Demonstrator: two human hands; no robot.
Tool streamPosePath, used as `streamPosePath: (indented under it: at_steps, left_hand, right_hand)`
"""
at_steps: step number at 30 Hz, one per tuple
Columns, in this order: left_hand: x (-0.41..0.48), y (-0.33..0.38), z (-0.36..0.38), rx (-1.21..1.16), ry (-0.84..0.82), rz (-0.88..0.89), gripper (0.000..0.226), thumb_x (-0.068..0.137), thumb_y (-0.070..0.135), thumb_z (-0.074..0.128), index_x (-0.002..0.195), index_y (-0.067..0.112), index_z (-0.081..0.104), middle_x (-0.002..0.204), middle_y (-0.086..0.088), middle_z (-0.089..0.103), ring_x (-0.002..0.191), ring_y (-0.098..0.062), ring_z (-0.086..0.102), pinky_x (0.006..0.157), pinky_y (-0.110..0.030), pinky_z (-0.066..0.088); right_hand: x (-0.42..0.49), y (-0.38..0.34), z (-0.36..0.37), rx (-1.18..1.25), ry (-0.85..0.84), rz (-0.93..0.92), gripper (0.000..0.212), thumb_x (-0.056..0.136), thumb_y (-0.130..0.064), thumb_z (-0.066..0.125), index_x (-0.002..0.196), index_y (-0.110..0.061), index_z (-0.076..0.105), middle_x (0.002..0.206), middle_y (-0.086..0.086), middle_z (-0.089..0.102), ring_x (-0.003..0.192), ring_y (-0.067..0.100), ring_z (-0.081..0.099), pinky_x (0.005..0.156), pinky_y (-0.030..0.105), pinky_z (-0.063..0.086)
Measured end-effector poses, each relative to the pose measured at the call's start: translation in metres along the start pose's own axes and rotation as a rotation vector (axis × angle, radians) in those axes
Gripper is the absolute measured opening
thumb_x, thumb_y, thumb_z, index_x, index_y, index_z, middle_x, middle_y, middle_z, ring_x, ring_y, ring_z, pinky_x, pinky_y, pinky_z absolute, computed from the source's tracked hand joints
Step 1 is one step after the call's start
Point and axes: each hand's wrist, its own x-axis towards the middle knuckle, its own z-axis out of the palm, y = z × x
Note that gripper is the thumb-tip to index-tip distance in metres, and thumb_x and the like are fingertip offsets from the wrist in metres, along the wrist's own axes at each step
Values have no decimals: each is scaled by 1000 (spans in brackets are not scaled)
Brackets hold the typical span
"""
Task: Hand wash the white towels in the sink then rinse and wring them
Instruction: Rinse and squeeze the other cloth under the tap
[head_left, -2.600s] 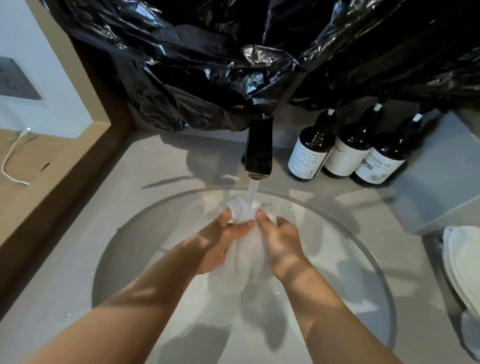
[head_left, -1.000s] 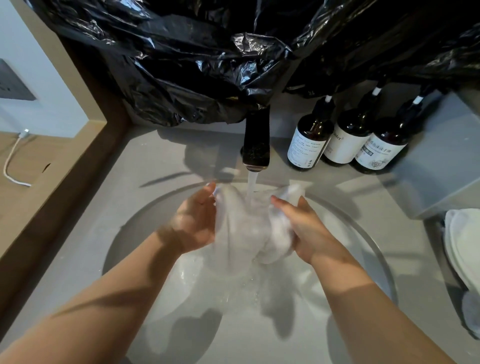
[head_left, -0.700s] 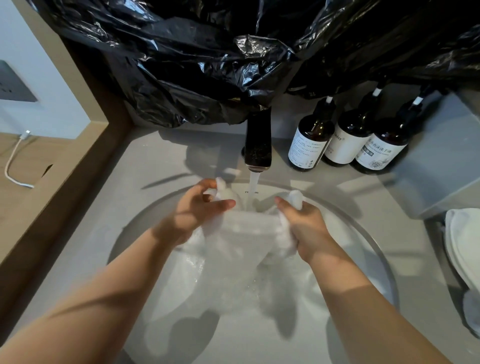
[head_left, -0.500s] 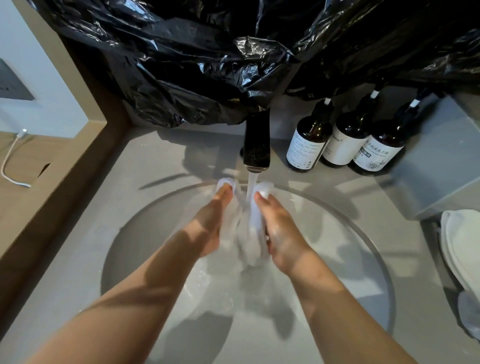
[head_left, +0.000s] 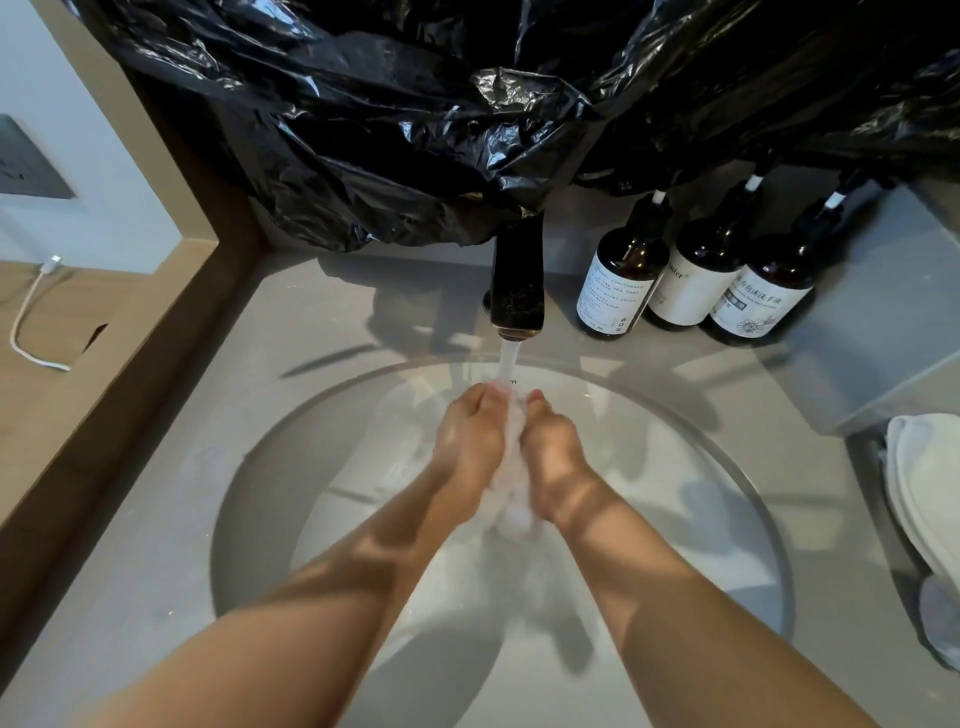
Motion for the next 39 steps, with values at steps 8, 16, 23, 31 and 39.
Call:
streamPosePath:
  at_steps: [8,16,23,31,39]
  left_hand:
    - [22,4,-30,-108,-176,-62,28,100,33,39,123,25,53,126,-5,58,113,-23,56,101,-38,42]
    - [4,-8,-2,-83,-39,-178,42,103,38,30,98,10,62,87,-10,67,79,-22,64,75,-32,53]
    - [6,-6,-21,31,-221,-8,25,100,31,42,94,18,62,81,1,67,76,-15,65,67,-25,51]
    - [19,-11,-54,-506,-387,-169,44,87,-10,50,96,23,23,56,1,58,49,-7,58,53,-17,52]
    - [21,-7,-37,-97,-80,-102,40,88,48,59,82,8,60,81,-14,56,75,-27,55,72,-31,44]
  right_hand:
    - [-19,-15,-12,45,-160,-82,26,100,-15,42,76,-14,53,64,7,58,57,19,55,54,22,46]
    - [-24,7,4,-457,58,-509,42,97,-40,32,99,-8,58,90,8,61,84,25,56,85,38,48]
    - [1,-13,-8,-66,16,57,35,98,-38,45,95,-10,65,97,12,69,92,31,65,92,39,51]
    - [-25,-17,-29,244,-249,-40,26,86,12,51,72,-9,50,70,11,51,63,22,56,59,27,50]
    - [-26,-10,-25,-99,7,-335,12,85,-16,70,77,-15,60,57,-9,46,55,5,45,56,15,40]
